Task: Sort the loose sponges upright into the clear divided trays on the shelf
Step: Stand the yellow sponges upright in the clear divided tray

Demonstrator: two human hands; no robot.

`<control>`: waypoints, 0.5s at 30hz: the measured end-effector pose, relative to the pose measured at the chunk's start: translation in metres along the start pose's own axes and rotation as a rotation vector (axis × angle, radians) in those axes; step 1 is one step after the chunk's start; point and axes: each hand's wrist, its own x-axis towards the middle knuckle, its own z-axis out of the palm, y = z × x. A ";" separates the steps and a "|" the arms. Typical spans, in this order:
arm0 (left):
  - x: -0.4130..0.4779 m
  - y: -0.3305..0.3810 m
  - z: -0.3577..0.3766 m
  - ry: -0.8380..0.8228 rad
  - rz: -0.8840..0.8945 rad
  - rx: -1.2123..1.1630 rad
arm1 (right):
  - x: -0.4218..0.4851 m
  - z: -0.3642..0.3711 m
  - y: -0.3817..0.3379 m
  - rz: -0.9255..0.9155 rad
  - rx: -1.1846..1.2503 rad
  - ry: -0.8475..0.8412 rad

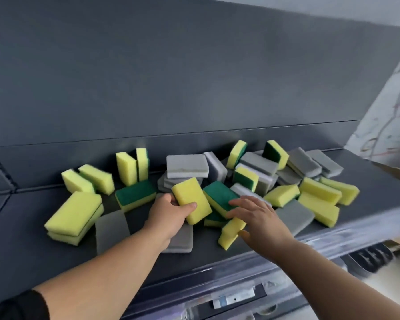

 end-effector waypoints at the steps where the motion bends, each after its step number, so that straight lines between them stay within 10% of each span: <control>1: -0.003 0.000 0.002 0.032 0.002 -0.030 | 0.001 0.001 0.005 -0.018 0.029 0.027; 15: -0.083 -0.010 -0.081 0.271 0.149 -0.262 | 0.016 -0.014 -0.058 0.197 0.719 0.161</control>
